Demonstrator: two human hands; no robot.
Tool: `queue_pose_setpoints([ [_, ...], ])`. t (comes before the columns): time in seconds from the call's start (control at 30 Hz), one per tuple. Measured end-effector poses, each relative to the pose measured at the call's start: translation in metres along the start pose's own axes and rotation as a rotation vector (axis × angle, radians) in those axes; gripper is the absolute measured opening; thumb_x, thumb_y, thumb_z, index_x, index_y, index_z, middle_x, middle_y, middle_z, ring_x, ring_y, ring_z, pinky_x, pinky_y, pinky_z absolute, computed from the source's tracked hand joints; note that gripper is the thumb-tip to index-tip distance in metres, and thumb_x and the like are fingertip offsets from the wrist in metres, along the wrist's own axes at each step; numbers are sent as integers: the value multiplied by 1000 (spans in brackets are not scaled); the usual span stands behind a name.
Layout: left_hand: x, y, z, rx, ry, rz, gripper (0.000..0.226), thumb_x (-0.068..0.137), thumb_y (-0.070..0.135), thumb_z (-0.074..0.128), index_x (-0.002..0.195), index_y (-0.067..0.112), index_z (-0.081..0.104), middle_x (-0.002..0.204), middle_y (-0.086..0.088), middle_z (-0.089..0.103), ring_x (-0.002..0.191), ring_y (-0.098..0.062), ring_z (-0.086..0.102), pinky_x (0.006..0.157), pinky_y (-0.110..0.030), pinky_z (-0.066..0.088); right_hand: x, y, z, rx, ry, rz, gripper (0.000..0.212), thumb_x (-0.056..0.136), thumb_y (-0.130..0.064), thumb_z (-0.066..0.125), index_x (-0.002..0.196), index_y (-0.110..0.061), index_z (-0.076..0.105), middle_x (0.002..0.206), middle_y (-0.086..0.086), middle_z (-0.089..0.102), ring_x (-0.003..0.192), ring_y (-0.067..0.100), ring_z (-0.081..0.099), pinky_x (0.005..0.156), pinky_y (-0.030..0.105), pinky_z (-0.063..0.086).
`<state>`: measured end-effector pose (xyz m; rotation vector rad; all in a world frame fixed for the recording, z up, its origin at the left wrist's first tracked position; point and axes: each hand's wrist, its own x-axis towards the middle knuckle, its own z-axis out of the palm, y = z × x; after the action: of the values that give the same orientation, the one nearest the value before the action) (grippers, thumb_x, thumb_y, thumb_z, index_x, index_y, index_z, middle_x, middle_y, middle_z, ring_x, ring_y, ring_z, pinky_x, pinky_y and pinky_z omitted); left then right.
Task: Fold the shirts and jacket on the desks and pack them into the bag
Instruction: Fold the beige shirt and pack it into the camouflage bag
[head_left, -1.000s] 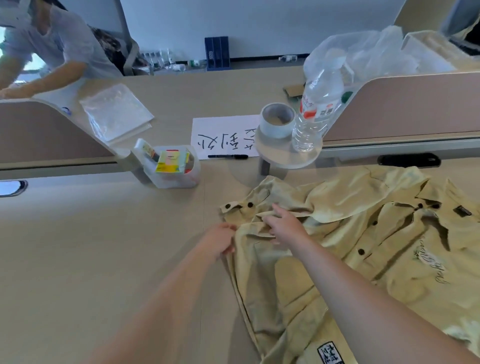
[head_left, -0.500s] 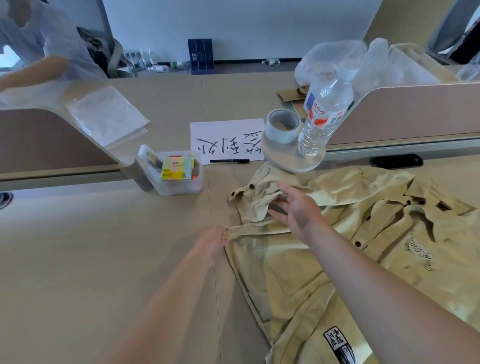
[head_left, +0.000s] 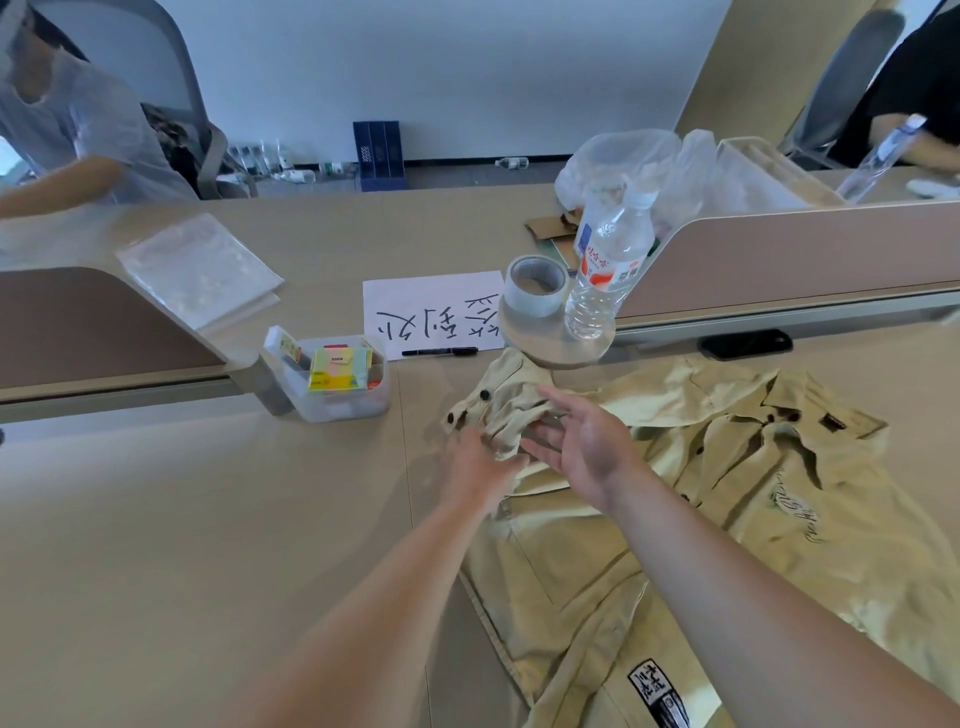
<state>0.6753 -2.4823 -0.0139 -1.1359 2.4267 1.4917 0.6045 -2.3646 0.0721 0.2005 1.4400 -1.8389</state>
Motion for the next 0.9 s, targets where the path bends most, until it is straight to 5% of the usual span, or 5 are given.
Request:
queue_pose_setpoints([
  [0.2, -3, 24, -19, 21, 259, 140, 12, 94, 13, 44, 88, 18, 53, 95, -1, 56, 75, -18, 52, 58, -32, 36, -11, -11, -16, -41, 61, -28, 31, 98, -26, 60, 124, -10, 65, 123, 7, 70, 111, 27, 69, 95, 47, 56],
  [0.37, -14, 49, -64, 152, 377, 399, 18, 84, 1, 47, 84, 16, 57, 83, 2, 57, 84, -24, 50, 71, -43, 44, -19, -5, -21, -886, 186, -174, 38, 97, -34, 57, 134, -28, 60, 123, -3, 66, 99, 16, 66, 80, 33, 56],
  [0.5, -26, 33, -72, 379, 151, 285, 24, 81, 2, 45, 81, 22, 58, 87, -1, 60, 82, -24, 55, 66, -36, 46, -20, 13, -29, -1351, 134, -183, 51, 97, -31, 56, 147, -31, 48, 143, -2, 55, 123, 23, 56, 97, 36, 48],
  [0.73, -63, -36, -25, 580, -178, 94, 23, 83, 8, 45, 68, 26, 45, 78, 1, 60, 81, -25, 63, 62, -32, 42, -26, 52, -44, -1693, -107, 127, 54, 102, -32, 47, 154, -32, 34, 153, 5, 45, 119, 25, 58, 84, 31, 46],
  [0.9, -68, -27, -10, 458, -163, 40, 15, 87, 5, 41, 79, 16, 48, 71, 1, 52, 63, -17, 48, 51, -30, 31, -27, 44, -69, -1708, -20, 96, 38, 102, -33, 42, 137, -26, 55, 131, 3, 61, 86, 22, 61, 69, 31, 46],
])
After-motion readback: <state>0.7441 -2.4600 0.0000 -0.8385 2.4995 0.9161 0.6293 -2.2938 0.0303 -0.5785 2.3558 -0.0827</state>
